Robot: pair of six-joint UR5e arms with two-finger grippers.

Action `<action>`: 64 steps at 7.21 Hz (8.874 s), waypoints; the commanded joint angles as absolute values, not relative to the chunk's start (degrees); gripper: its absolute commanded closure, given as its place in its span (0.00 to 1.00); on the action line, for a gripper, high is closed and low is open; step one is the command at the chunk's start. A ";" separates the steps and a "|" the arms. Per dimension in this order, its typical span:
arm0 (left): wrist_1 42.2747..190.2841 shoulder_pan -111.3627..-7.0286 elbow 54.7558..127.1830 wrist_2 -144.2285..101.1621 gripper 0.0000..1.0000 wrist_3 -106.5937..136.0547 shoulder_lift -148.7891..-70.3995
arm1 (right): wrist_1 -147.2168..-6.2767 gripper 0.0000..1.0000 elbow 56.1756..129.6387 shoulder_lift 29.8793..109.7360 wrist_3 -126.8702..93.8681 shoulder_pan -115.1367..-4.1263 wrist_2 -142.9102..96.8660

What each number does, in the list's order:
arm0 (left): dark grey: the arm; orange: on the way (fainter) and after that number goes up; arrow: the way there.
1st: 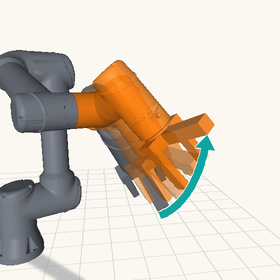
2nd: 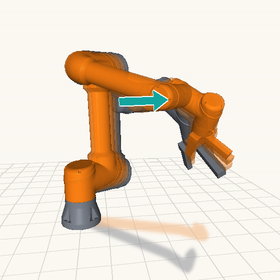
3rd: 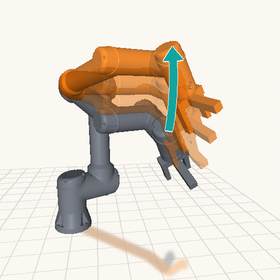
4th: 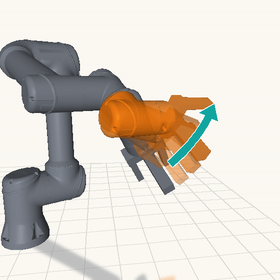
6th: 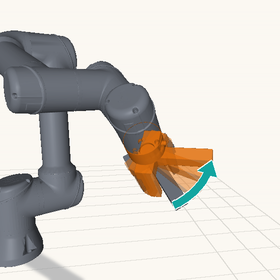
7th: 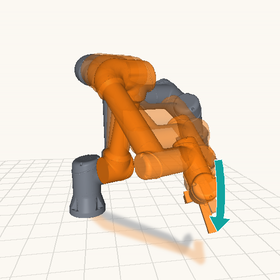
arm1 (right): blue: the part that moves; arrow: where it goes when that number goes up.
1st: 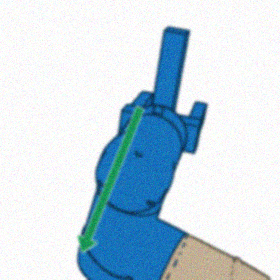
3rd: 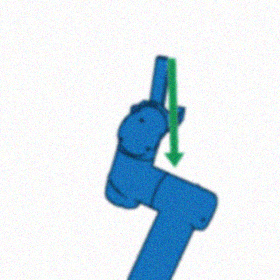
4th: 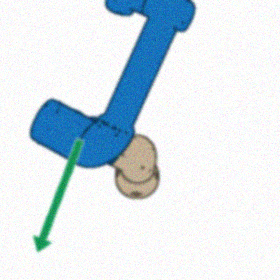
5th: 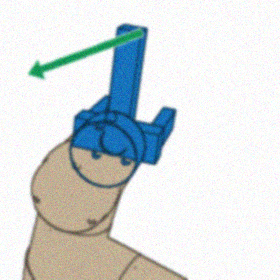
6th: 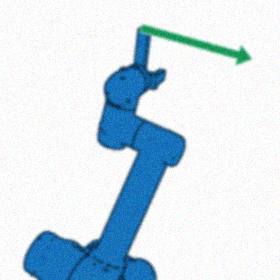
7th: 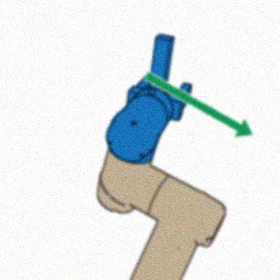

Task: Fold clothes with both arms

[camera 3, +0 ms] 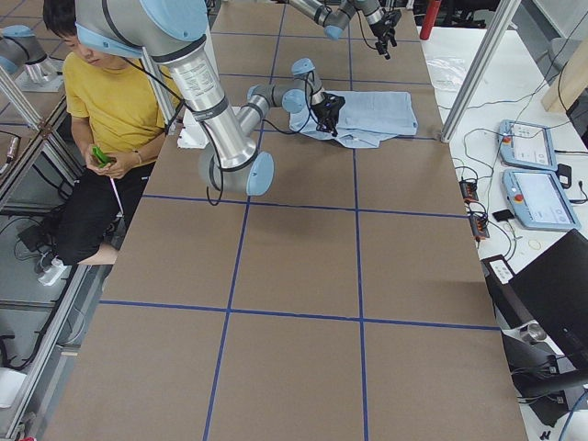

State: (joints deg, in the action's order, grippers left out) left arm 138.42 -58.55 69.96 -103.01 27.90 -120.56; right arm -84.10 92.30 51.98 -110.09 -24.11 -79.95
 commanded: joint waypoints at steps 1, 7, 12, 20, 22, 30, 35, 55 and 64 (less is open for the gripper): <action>138.43 -58.45 70.22 -103.01 0.00 27.95 -120.50 | -85.34 1.00 101.42 60.90 -108.99 -22.32 -79.10; 138.34 -58.36 72.77 -105.02 0.00 27.69 -118.48 | -85.43 0.00 101.07 61.00 -97.57 -25.83 -80.40; 138.43 -58.36 72.77 -105.03 0.00 27.77 -117.78 | -92.84 0.00 102.22 53.99 -70.56 -22.88 -92.02; 138.43 -58.36 73.13 -104.94 0.00 27.95 -117.60 | -97.47 0.68 96.94 49.31 -54.84 -16.79 -90.09; 138.43 -58.36 73.13 -104.94 0.00 28.04 -117.60 | -97.38 1.00 97.03 49.31 -54.93 -16.79 -89.56; 138.43 -58.27 73.83 -105.03 0.00 29.79 -117.07 | -97.03 0.79 110.22 65.65 -74.40 -18.38 -88.86; 138.43 -58.27 73.65 -105.12 0.00 29.71 -117.07 | -96.86 0.00 108.64 61.11 -79.38 -21.95 -85.16; 137.37 -48.82 93.82 -115.75 0.00 54.60 -112.34 | -76.35 0.00 113.01 73.88 -68.86 -42.36 -102.56; 109.60 -15.56 107.05 -89.30 0.13 78.22 -112.06 | -61.79 0.00 112.41 80.86 -77.26 -41.05 -102.13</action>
State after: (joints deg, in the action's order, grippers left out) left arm 110.32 -16.96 107.46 -90.19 77.86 -111.68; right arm -61.76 112.50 80.86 -77.25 -41.30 -102.18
